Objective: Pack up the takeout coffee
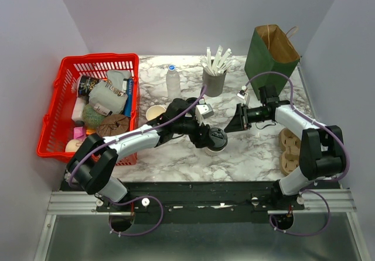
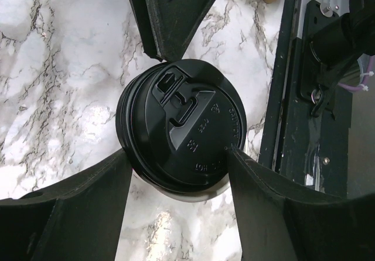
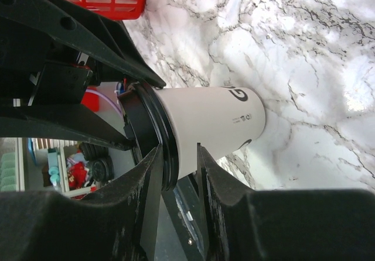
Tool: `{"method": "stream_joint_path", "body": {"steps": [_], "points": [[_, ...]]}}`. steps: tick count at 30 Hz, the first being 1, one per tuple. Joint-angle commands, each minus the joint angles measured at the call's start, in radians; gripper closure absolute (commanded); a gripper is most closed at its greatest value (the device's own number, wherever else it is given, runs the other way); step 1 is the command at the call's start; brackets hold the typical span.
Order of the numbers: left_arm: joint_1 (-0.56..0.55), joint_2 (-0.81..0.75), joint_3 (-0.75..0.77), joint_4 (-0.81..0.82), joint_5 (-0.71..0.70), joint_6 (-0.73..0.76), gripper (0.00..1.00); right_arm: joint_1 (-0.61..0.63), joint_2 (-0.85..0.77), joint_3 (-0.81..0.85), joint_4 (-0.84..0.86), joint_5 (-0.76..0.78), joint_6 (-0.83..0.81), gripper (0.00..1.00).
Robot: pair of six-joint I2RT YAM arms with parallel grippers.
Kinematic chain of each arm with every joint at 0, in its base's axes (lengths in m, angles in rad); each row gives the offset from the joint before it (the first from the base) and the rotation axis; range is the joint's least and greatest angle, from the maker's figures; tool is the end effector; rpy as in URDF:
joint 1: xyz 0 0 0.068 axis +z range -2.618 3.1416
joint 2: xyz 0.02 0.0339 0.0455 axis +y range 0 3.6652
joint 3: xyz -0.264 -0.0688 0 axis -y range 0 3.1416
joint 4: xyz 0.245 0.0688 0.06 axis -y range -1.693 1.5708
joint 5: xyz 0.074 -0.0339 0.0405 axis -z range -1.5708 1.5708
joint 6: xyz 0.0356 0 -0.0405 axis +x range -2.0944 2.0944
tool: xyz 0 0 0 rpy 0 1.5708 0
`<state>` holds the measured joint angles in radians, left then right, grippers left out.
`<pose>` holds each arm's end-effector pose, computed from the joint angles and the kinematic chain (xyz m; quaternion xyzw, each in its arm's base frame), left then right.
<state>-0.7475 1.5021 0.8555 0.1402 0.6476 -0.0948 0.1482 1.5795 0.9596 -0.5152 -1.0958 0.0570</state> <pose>0.2224 -0.2354 0.2275 0.4148 0.7220 -0.4469 0.3269 0.2868 0.0748 0.2021 -0.1505 0.8274 0.5248 0.1314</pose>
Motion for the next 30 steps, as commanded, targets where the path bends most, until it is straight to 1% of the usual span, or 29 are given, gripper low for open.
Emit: {"method": "stream_joint_path", "body": {"steps": [1, 19, 30], "points": [[-0.004, 0.015, 0.028, 0.029, 0.035, -0.008, 0.26, -0.004, 0.02, 0.022, -0.016, 0.03, -0.025, 0.62], [-0.004, 0.003, 0.043, 0.013, 0.07, -0.026, 0.24, -0.004, 0.019, 0.033, -0.022, 0.027, -0.014, 0.61], [-0.003, 0.004, 0.039, 0.004, 0.041, -0.025, 0.21, -0.002, 0.014, 0.028, -0.025, 0.039, -0.016, 0.6]]}}
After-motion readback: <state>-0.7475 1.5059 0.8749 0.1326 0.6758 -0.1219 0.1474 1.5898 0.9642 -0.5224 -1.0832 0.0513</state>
